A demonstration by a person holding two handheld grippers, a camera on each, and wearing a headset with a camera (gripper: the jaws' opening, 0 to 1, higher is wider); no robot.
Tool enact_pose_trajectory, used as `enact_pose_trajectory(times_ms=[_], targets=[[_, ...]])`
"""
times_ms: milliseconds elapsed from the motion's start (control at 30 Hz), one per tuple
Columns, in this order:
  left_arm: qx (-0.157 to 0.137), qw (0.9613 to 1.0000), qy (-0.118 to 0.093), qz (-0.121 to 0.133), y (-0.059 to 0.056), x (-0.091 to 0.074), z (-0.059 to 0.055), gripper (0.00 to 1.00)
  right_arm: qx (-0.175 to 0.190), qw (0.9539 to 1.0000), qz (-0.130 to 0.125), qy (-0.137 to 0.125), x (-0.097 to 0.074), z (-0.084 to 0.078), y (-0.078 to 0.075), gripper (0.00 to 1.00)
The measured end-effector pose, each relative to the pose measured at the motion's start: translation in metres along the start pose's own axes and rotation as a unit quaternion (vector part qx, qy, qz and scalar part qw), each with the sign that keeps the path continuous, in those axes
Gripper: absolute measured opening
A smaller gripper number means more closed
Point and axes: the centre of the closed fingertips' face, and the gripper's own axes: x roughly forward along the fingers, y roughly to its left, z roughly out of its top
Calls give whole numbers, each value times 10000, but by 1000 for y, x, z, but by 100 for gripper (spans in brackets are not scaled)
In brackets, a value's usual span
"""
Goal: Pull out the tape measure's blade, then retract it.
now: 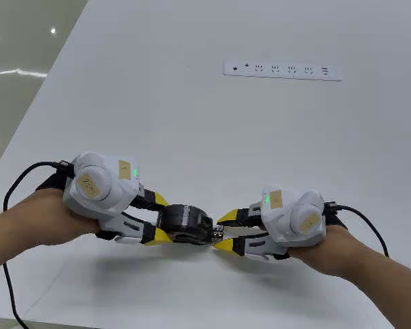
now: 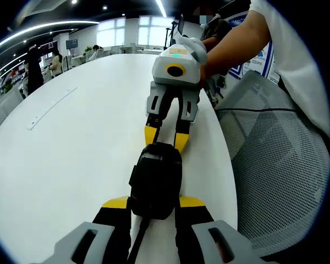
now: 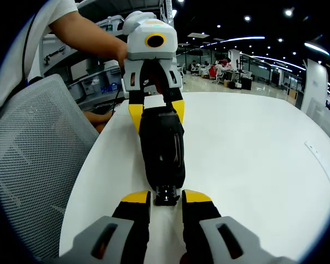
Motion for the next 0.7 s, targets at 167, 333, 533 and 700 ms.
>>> enact_pose_trajectory(times_ms=[167, 333, 533, 700], targets=[[17, 10000, 5, 3, 0, 0, 0, 28, -29, 10000, 33, 4, 2, 0, 1, 20], [36, 10000, 4, 13, 0, 1, -1, 28, -45, 10000, 42, 24, 5, 0, 1, 21], [44, 10000, 6, 21, 1, 1, -1, 28, -88, 9999, 62, 55, 6, -3, 1, 19], [47, 10000, 7, 21, 1, 1, -1, 28, -123, 9999, 65, 48, 6, -3, -1, 17]])
